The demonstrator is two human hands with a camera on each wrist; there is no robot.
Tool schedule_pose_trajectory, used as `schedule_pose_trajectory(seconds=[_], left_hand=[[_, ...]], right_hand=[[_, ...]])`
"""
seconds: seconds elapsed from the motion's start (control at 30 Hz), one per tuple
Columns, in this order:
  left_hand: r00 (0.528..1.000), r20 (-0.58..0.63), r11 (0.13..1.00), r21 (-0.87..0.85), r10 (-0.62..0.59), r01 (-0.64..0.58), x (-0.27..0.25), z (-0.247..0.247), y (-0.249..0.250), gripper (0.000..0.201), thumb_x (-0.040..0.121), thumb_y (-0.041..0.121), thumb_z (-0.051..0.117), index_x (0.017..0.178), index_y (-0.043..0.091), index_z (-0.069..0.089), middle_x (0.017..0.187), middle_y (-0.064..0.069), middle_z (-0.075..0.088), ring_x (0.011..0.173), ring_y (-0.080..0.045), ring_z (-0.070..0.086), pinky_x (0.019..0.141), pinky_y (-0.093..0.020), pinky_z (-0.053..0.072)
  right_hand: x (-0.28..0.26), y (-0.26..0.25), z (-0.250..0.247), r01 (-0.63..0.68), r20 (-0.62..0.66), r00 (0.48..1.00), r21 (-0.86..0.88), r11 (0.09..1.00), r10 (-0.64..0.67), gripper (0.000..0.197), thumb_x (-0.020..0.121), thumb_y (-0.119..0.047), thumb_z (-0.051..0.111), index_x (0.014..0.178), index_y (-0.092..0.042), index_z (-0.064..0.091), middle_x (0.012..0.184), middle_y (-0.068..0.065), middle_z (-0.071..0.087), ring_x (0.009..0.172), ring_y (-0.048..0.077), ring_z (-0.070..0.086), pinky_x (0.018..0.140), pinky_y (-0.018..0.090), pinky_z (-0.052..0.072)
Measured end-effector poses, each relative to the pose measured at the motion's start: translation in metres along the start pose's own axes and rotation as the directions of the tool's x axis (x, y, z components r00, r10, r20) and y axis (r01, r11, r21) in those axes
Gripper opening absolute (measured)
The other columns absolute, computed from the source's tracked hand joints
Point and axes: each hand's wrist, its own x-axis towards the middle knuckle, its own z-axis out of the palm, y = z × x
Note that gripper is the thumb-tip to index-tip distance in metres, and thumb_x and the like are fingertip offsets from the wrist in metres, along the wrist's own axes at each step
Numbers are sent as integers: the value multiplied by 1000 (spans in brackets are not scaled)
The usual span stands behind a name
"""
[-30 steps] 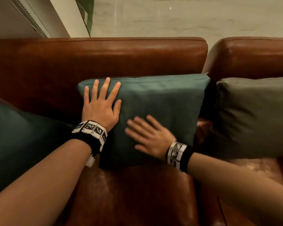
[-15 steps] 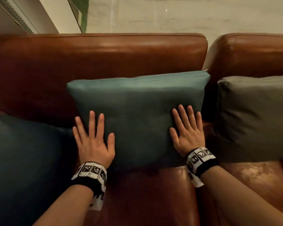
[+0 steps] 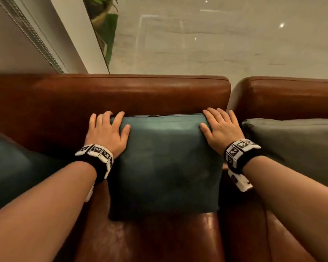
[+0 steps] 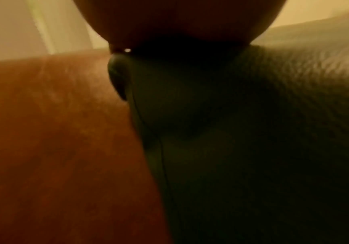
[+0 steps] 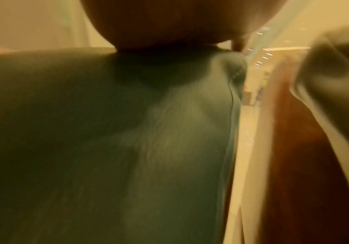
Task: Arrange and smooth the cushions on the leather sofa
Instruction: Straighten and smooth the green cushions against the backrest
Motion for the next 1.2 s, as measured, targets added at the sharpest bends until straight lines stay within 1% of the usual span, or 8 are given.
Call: schedule_pose_trajectory(seconds=[0.17,0.27,0.47,0.73,0.9,0.97,1.1,1.2], left_hand=[[981,44,978,-102,187,-181,8,-13,59,66,91,56,17,144,21,35,138,-3,49,126,-28,46,113,-53,23],[984,117,984,-130,136,-121,18,-13,91,55,95,53,24,138,22,39,136,-2,49,127,-27,44,110,-55,24],[997,32,986,-154,69,-64,27,-10,91,33,95,48,39,110,21,49,114,-3,55,111,-26,49,97,-50,29],[997,62,997,-57,51,-47,19,-4,-7,33,99,39,29,104,16,53,103,-11,61,99,-35,57,86,-46,43],[996,0,992,-87,89,-89,30,-8,-5,36,99,41,34,96,12,55,95,-14,62,95,-35,55,84,-46,43],[998,-3,997,-35,67,-67,27,-9,-16,41,98,45,34,96,12,57,97,-15,63,97,-38,55,83,-47,42],[979,82,972,-129,-188,198,7,-17,-59,52,95,57,31,98,14,59,102,-18,66,98,-41,60,81,-45,45],[994,13,960,-260,-108,107,-28,-31,-59,38,95,47,36,104,18,58,103,-13,64,95,-39,60,82,-49,50]], right_hand=[[30,-47,-11,141,77,985,130,982,-151,56,98,-53,29,137,-17,47,129,10,56,118,30,49,102,42,35],[38,-71,-5,86,107,990,80,993,-94,43,99,-48,35,123,-18,54,120,8,59,115,30,49,94,44,34],[39,-68,-3,130,5,991,97,987,-131,33,100,-44,35,107,-18,54,106,4,62,104,28,53,85,41,32],[20,3,-3,140,-17,990,103,985,-139,41,98,-49,29,98,-18,56,92,7,62,88,30,55,79,41,40],[20,10,-1,147,-146,981,125,981,-128,35,99,-35,33,87,-9,53,81,14,60,73,34,53,69,42,41],[18,13,2,142,-141,982,113,983,-126,36,99,-35,34,86,-8,53,80,15,59,73,35,53,68,43,41],[18,13,-7,127,-38,992,92,988,-124,30,99,-32,39,92,-8,57,87,16,60,81,37,55,73,44,44],[18,-3,-28,150,-6,989,102,983,-150,21,96,-25,47,108,-13,59,103,10,61,95,32,55,83,44,46]])
